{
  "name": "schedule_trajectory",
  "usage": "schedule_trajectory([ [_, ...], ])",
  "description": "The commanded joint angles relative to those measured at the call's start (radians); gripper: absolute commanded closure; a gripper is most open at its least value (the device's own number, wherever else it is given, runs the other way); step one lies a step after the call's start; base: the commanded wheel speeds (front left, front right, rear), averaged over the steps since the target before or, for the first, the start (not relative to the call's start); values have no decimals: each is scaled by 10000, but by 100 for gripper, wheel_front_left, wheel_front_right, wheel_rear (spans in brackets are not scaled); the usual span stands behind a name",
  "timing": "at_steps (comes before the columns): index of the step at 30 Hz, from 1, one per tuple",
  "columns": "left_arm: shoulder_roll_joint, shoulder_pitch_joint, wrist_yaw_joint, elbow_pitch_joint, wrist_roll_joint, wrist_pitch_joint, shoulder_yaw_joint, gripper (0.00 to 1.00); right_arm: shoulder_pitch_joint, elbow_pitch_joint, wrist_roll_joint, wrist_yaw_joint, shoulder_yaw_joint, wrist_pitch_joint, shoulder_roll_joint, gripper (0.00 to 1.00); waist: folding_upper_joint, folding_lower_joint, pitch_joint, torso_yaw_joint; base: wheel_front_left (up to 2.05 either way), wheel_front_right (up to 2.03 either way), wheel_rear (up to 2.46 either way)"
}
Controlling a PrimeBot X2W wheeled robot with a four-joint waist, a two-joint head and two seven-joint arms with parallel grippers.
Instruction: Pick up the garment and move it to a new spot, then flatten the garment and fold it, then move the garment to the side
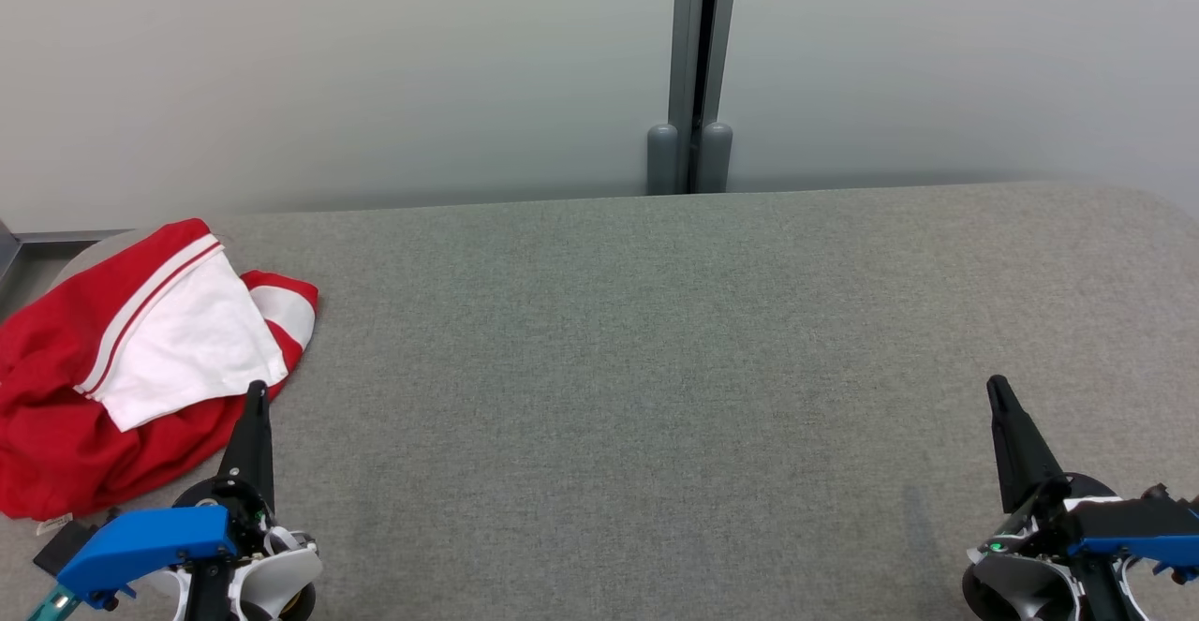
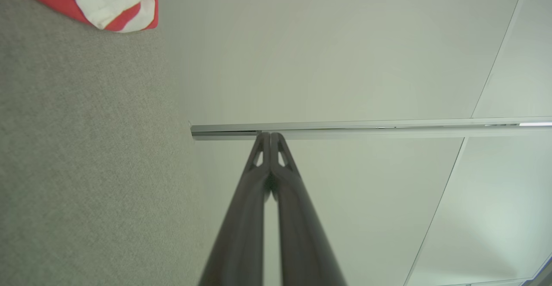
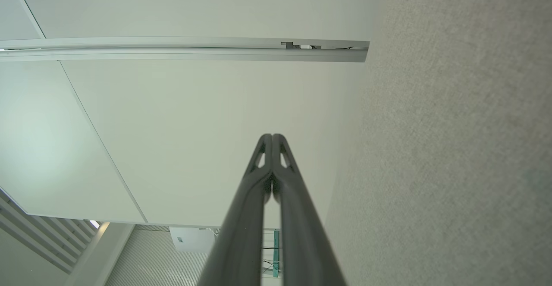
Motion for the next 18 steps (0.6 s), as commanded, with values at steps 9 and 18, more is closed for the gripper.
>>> schedule_trajectory([
  [9, 5, -98, -35, -44, -21, 27, 7, 100, -114, 16, 29, 0, -16, 28, 13, 100, 0, 0, 0, 0, 0, 0, 0],
  [18, 5, -98, -35, -44, -21, 29, 7, 100, -114, 16, 28, 0, -16, 28, 13, 100, 0, 0, 0, 0, 0, 0, 0],
])
